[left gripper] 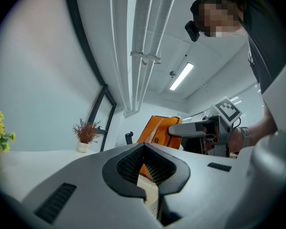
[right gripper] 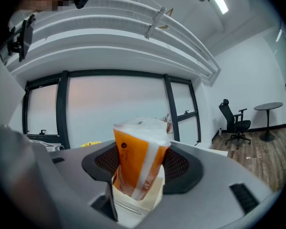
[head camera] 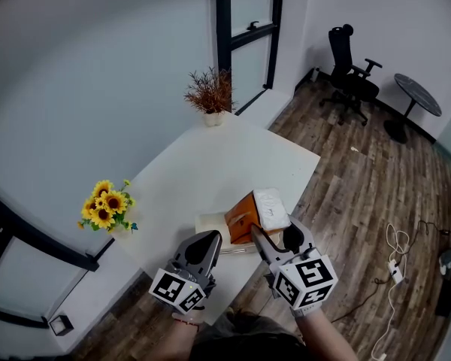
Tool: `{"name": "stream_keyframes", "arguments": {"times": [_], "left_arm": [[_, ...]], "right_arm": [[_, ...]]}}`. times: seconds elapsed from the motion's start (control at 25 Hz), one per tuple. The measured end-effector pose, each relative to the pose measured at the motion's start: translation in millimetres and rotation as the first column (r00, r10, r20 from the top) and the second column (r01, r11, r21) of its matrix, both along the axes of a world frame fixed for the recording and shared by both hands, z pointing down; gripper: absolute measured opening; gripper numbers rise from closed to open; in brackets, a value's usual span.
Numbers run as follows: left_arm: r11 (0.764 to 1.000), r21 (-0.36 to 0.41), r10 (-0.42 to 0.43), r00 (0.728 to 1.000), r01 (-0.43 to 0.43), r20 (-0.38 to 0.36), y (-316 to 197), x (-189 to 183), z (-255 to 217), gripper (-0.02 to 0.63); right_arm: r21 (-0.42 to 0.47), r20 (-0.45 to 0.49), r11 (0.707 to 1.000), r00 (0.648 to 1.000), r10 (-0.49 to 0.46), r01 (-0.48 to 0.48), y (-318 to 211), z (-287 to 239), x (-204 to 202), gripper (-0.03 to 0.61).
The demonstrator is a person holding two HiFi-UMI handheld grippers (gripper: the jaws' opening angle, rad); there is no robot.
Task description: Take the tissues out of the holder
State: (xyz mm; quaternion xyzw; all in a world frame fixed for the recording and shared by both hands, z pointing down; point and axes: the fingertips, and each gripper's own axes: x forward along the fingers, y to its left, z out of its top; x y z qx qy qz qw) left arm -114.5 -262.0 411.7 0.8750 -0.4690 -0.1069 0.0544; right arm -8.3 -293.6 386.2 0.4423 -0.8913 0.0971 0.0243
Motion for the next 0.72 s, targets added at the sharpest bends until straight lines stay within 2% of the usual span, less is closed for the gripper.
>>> {"name": "stream_keyframes", "arguments": {"times": [0.72], "left_arm": [[1.000, 0.020, -0.021, 1.000, 0.021, -0.022, 5.1, -14.5, -13.8, 0.008]], "right_arm": [[0.012, -0.006, 1.000, 1.000, 0.001, -0.001, 2.9, -6.9, -2.9, 0.262]]}}
